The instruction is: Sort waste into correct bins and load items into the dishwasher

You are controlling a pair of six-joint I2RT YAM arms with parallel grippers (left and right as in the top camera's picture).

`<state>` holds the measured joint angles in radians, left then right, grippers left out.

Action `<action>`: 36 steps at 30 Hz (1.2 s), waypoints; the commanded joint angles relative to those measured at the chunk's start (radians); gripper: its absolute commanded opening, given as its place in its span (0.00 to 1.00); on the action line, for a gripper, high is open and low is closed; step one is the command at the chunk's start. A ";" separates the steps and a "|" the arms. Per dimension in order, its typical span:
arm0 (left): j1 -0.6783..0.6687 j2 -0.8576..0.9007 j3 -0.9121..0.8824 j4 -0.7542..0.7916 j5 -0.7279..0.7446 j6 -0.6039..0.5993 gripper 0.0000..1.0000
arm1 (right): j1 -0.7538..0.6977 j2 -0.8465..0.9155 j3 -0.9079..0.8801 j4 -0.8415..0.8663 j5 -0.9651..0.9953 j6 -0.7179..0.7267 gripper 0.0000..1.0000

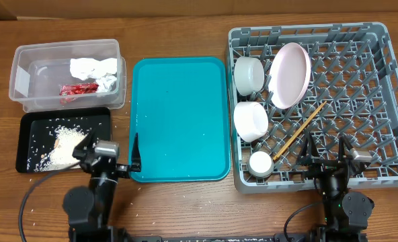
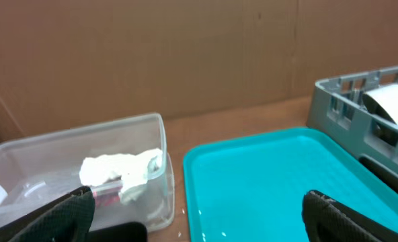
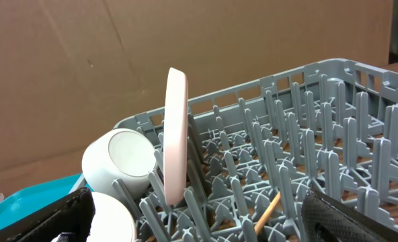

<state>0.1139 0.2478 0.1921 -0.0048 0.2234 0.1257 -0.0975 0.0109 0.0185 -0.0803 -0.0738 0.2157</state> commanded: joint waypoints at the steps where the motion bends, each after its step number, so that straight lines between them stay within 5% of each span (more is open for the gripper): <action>1: 0.005 -0.070 -0.084 0.061 -0.023 -0.017 1.00 | -0.001 -0.008 -0.011 0.004 0.001 0.005 1.00; 9: 0.005 -0.186 -0.189 0.070 -0.024 -0.017 1.00 | -0.001 -0.008 -0.011 0.004 0.001 0.005 1.00; 14: 0.002 -0.236 -0.188 -0.058 -0.042 -0.022 1.00 | -0.001 -0.008 -0.011 0.004 0.001 0.005 1.00; 36: -0.062 -0.243 -0.187 -0.054 -0.043 -0.021 1.00 | -0.001 -0.008 -0.011 0.004 0.001 0.005 1.00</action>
<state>0.0586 0.0170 0.0101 -0.0597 0.1925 0.1223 -0.0975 0.0109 0.0185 -0.0811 -0.0742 0.2165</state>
